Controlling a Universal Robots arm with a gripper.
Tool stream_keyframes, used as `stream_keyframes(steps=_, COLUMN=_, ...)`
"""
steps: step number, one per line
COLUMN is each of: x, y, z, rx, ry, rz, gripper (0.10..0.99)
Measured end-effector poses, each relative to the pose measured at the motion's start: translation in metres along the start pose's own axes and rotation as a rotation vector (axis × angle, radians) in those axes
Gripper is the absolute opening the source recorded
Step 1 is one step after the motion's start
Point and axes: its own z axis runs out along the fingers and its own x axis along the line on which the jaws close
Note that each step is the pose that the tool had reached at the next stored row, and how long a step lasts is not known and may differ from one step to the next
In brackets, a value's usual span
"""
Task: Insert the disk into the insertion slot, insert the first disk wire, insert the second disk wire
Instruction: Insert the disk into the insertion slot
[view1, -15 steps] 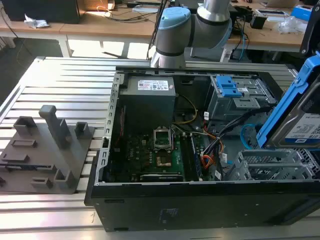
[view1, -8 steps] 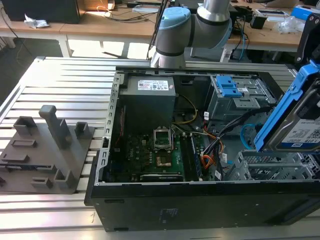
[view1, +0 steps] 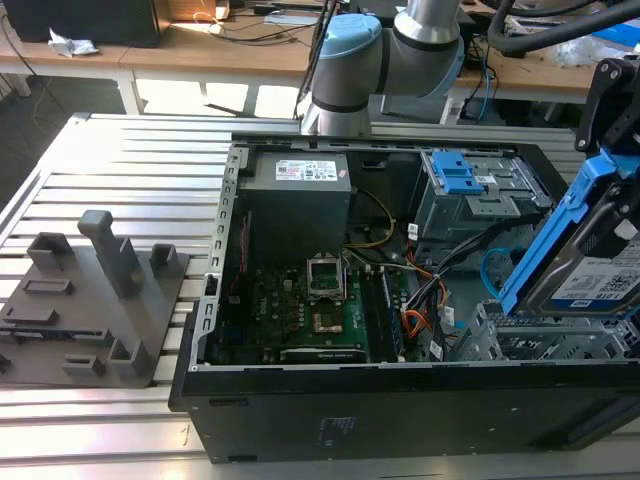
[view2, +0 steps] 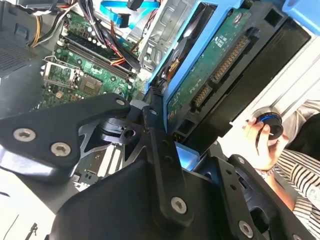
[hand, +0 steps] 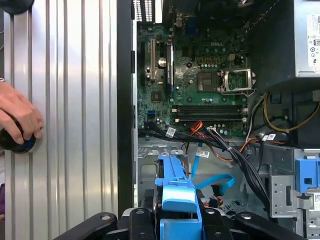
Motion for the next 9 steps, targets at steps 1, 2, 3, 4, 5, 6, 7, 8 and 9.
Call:
stream_keyframes(steps=1, x=0.0, y=-0.0001, z=0.0037, rx=0.0, ry=0.0002, rz=0.0, gripper=0.369)
stream_keyframes(steps=2, x=0.0, y=-0.0003, z=0.0074, rx=0.0, ry=0.0001, rz=0.0, gripper=0.369)
stream_keyframes(steps=3, x=0.0, y=-0.0004, z=0.0101, rx=0.0, ry=0.0001, rz=0.0, gripper=0.369)
stream_keyframes(steps=4, x=-0.0002, y=-0.0005, z=0.0136, rx=0.0, ry=0.0001, rz=0.0, gripper=0.369)
stream_keyframes(steps=5, x=-0.0005, y=-0.0006, z=0.016, rx=0.0, ry=0.0001, rz=0.0, gripper=0.369)
stream_keyframes(steps=6, x=-0.0019, y=-0.0007, z=0.0182, rx=0.0, ry=0.0001, rz=0.0, gripper=0.369)
stream_keyframes(steps=7, x=-0.0031, y=-0.0008, z=0.0192, rx=0.0, ry=0.0001, rz=0.0, gripper=0.369)
stream_keyframes(steps=8, x=-0.0042, y=-0.0008, z=0.0201, rx=0.0, ry=0.0002, rz=0.0, gripper=0.369)
stream_keyframes(steps=9, x=-0.006, y=-0.0015, z=0.022, rx=0.0, ry=0.0001, rz=0.0, gripper=0.369)
